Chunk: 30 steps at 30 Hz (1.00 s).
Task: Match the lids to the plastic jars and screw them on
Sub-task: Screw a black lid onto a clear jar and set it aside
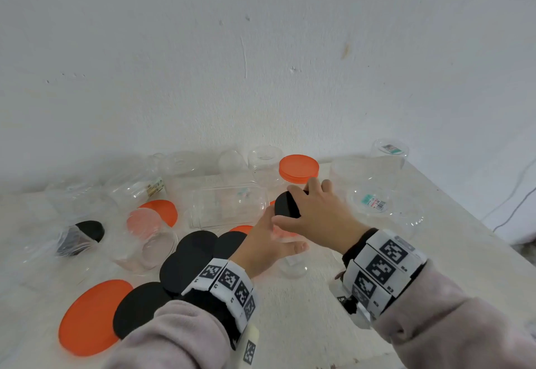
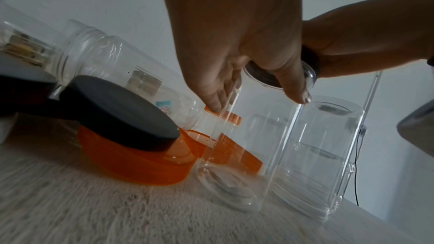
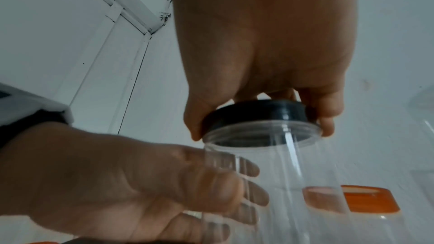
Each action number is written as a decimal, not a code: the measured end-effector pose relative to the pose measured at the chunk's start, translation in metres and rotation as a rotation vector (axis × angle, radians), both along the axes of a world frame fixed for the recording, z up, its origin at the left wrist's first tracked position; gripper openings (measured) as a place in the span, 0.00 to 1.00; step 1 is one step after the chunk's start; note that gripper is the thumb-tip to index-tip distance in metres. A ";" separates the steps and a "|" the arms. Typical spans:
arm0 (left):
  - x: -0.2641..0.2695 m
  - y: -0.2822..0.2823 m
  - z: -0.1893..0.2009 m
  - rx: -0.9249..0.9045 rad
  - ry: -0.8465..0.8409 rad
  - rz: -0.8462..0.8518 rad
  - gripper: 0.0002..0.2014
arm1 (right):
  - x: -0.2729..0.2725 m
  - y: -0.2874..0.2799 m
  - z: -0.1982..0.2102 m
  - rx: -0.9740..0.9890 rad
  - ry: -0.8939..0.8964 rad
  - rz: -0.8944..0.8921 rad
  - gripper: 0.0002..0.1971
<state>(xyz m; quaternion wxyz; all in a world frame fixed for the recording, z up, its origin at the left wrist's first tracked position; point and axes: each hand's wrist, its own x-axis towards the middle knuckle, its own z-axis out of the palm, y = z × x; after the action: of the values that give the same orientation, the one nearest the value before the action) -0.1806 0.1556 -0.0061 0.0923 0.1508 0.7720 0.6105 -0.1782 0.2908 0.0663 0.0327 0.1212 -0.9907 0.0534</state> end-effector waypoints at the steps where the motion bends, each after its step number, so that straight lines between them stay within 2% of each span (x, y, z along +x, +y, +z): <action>1: -0.001 0.000 -0.001 -0.004 0.002 0.001 0.36 | 0.001 -0.001 -0.003 -0.009 0.027 -0.014 0.33; 7: -0.004 -0.003 -0.006 -0.102 0.089 -0.019 0.40 | 0.008 -0.004 -0.020 -0.120 0.092 -0.069 0.35; 8: -0.005 -0.005 -0.005 -0.170 0.104 -0.027 0.39 | 0.009 -0.004 -0.023 -0.131 0.098 -0.075 0.35; 11: -0.008 -0.022 -0.006 -0.523 0.188 -0.080 0.32 | 0.010 -0.002 -0.026 -0.168 0.096 -0.077 0.37; 13: -0.012 -0.039 -0.009 -0.699 0.222 -0.116 0.32 | 0.009 0.000 -0.027 -0.186 0.084 -0.066 0.39; 15: -0.016 -0.052 -0.012 -0.831 0.211 -0.108 0.33 | 0.010 0.001 -0.028 -0.203 0.077 -0.066 0.39; 20: -0.018 -0.060 -0.021 -1.072 0.243 -0.116 0.29 | 0.015 0.003 -0.027 -0.229 0.073 -0.069 0.38; 23: -0.016 -0.060 -0.024 -1.126 0.232 -0.096 0.28 | 0.023 0.010 -0.022 -0.266 0.015 -0.031 0.39; 26: -0.016 -0.062 -0.026 -1.129 0.236 -0.099 0.29 | 0.035 0.025 -0.006 -0.395 -0.092 0.043 0.40; 28: -0.014 -0.063 -0.028 -1.127 0.246 -0.086 0.30 | 0.045 0.039 0.015 -0.515 -0.073 0.087 0.38; 30: -0.013 -0.064 -0.031 -1.125 0.261 -0.073 0.30 | 0.056 0.056 0.042 -0.675 0.028 0.107 0.36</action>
<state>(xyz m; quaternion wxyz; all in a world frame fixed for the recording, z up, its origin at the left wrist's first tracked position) -0.1937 0.0917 -0.0368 0.0830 0.1791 0.9771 0.0791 -0.1221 0.3464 0.1080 0.0816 0.1558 -0.9088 0.3784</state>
